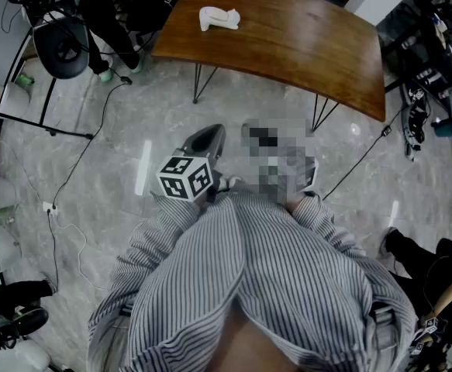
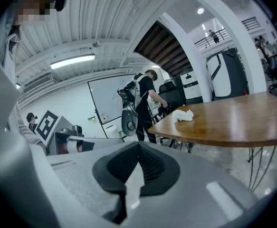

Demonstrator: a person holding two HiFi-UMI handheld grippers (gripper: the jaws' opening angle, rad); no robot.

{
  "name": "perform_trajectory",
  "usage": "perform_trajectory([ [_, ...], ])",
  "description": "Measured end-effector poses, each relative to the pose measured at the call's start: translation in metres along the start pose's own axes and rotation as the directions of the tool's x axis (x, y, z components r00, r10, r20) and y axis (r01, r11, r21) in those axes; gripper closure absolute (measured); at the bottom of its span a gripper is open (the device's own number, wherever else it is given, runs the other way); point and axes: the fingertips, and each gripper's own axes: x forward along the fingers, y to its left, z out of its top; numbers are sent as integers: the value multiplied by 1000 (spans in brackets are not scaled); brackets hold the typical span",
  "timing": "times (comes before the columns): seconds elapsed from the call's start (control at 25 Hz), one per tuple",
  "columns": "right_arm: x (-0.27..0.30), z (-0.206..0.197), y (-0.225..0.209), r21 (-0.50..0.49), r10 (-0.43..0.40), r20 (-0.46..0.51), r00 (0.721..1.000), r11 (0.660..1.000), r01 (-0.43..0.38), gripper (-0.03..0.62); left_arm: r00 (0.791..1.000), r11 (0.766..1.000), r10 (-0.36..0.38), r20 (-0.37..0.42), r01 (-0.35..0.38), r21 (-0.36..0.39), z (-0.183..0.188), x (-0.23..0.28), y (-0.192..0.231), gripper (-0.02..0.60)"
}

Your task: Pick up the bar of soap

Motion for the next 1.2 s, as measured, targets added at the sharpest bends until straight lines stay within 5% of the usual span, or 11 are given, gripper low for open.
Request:
perform_trajectory([
  [0.56, 5, 2, -5, -17, 14, -24, 1000, 1000, -15, 592, 1000, 999, 15, 9, -15, -33, 3, 7, 4, 577],
  [0.8, 5, 6, -14, 53, 42, 19, 999, 998, -42, 592, 997, 996, -48, 64, 53, -73, 6, 11, -5, 577],
  [1.2, 5, -10, -37, 79, 39, -29, 999, 996, -37, 592, 999, 993, -2, 39, 7, -120, -13, 26, 1, 577],
])
